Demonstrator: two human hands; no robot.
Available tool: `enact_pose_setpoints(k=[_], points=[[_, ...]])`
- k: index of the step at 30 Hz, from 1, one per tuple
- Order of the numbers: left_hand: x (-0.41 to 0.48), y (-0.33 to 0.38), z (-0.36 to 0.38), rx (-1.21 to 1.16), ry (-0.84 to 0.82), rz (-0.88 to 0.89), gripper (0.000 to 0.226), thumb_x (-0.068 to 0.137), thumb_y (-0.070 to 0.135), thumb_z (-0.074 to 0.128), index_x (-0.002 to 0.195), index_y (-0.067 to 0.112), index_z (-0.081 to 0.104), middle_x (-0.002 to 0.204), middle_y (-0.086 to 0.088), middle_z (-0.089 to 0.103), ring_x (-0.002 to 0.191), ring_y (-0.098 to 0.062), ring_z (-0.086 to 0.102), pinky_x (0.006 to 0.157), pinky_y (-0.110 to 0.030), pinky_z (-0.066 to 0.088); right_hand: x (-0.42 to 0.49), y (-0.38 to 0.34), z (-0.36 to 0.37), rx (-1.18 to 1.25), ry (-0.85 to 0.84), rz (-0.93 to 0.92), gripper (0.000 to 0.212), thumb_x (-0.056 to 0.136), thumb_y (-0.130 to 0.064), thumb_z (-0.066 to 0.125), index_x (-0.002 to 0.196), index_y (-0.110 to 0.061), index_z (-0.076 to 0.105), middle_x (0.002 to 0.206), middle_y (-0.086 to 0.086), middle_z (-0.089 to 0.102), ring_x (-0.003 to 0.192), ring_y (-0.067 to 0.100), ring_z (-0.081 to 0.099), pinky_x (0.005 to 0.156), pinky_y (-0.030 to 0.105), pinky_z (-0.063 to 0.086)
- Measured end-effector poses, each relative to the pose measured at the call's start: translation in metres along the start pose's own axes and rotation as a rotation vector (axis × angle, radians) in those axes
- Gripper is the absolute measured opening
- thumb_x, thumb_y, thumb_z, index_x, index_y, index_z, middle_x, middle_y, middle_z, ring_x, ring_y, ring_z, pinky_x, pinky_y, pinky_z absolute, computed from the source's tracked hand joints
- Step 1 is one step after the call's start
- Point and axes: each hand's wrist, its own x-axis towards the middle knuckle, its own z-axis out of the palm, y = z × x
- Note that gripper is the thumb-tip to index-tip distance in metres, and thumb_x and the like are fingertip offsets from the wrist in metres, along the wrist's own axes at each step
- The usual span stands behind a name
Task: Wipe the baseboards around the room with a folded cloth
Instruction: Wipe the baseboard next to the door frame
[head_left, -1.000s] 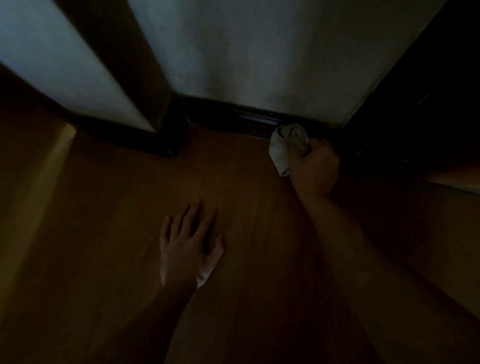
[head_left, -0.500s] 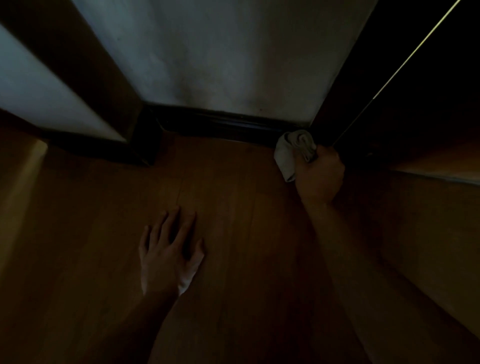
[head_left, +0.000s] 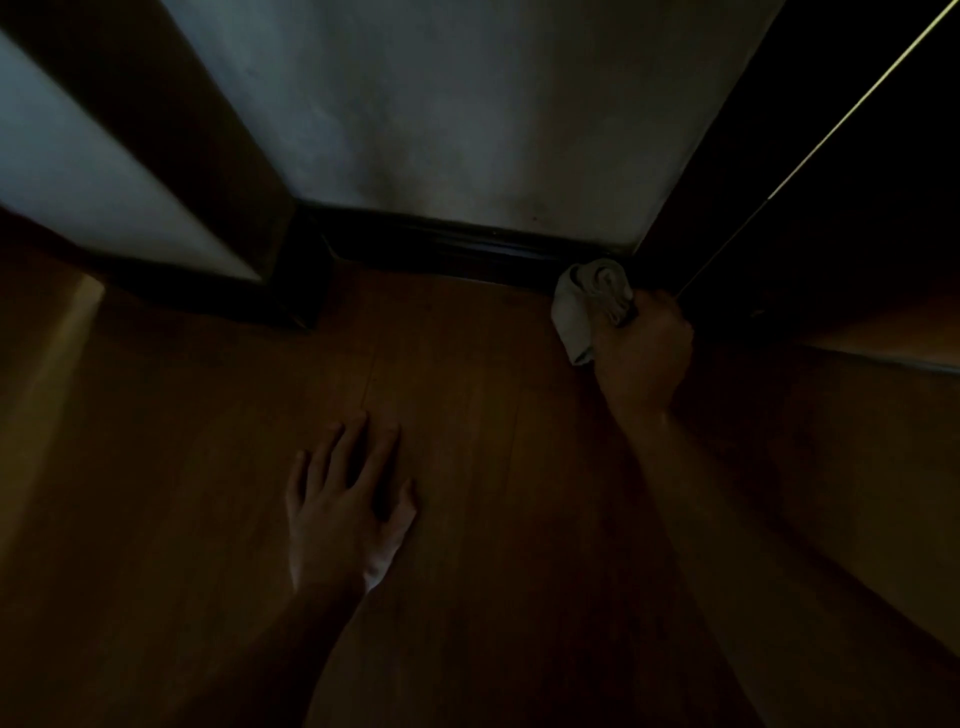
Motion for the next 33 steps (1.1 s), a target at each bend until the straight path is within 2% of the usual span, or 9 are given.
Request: enact_pose_setpoints(k=[4,8,13,17,20,25,29,33], points=[[0.000,0.001,0.000,-0.003,0.000,0.002,0.066,0.096,0.068,0.029,0.155,0.039,0.030,0.165,0.001,0.024,0.154,-0.022,0.016,0.121,-0.053,0.015,-0.008,-0.035,0.026,-0.007,-0.060,-0.053,0.025,0.088,-0.030,0.069,0.081,-0.006,0.069,0.090,0.011,0.064,0.073,0.021,0.059,0.056,0.024,0.035],[-0.001,0.001,0.000,-0.006,0.009,0.003,0.066,0.096,0.068,0.029,0.154,0.038,0.032,0.165,0.002,0.025,0.153,-0.022,0.017,0.122,-0.051,0.012,-0.013,-0.053,0.044,-0.041,-0.069,-0.054,0.023,0.088,-0.032,0.067,0.081,-0.010,0.069,0.090,0.006,0.062,0.070,0.014,0.052,0.052,0.022,0.028],[0.001,0.001,0.001,0.002,0.015,0.009,0.065,0.095,0.066,0.033,0.153,0.036,0.036,0.164,0.000,0.027,0.153,-0.023,0.020,0.122,-0.052,0.014,-0.015,-0.043,0.043,-0.043,0.026,0.038,0.022,0.087,-0.028,0.068,0.081,-0.007,0.067,0.090,0.009,0.063,0.074,0.022,0.060,0.057,0.023,0.031],[0.000,-0.001,0.002,0.012,0.009,0.012,0.066,0.095,0.066,0.034,0.154,0.037,0.035,0.165,0.001,0.025,0.153,-0.023,0.018,0.122,-0.051,0.012,-0.015,-0.056,0.050,-0.035,-0.042,-0.032,0.022,0.088,-0.031,0.068,0.082,-0.010,0.068,0.091,0.005,0.062,0.072,0.017,0.057,0.056,0.023,0.032],[-0.001,-0.001,0.002,0.012,0.015,0.013,0.065,0.096,0.067,0.031,0.154,0.036,0.036,0.164,0.001,0.027,0.153,-0.023,0.019,0.121,-0.053,0.014,-0.011,-0.047,0.042,-0.077,-0.034,-0.054,0.023,0.088,-0.032,0.067,0.089,-0.009,0.068,0.096,0.007,0.063,0.079,0.024,0.062,0.058,0.024,0.033],[0.001,0.000,0.001,-0.011,0.035,0.014,0.065,0.096,0.067,0.032,0.152,0.035,0.039,0.163,0.000,0.029,0.152,-0.023,0.020,0.121,-0.053,0.015,-0.004,-0.018,0.021,-0.154,-0.004,-0.011,0.037,0.090,-0.039,0.062,0.099,-0.003,0.065,0.106,0.013,0.062,0.090,0.030,0.062,0.064,0.034,0.048],[0.000,0.000,0.000,-0.019,0.021,0.013,0.066,0.097,0.067,0.030,0.154,0.036,0.035,0.165,0.001,0.026,0.154,-0.021,0.016,0.122,-0.052,0.014,-0.001,-0.005,0.010,-0.146,0.021,0.025,0.035,0.092,-0.036,0.060,0.094,-0.002,0.066,0.102,0.016,0.062,0.087,0.030,0.061,0.062,0.030,0.043],[-0.001,0.001,-0.001,-0.015,0.008,-0.001,0.067,0.096,0.067,0.030,0.155,0.036,0.034,0.164,0.001,0.026,0.153,-0.021,0.016,0.122,-0.051,0.013,-0.004,0.001,0.001,-0.148,0.156,0.152,0.033,0.092,-0.033,0.058,0.093,-0.001,0.065,0.101,0.017,0.063,0.089,0.032,0.062,0.064,0.031,0.043]])
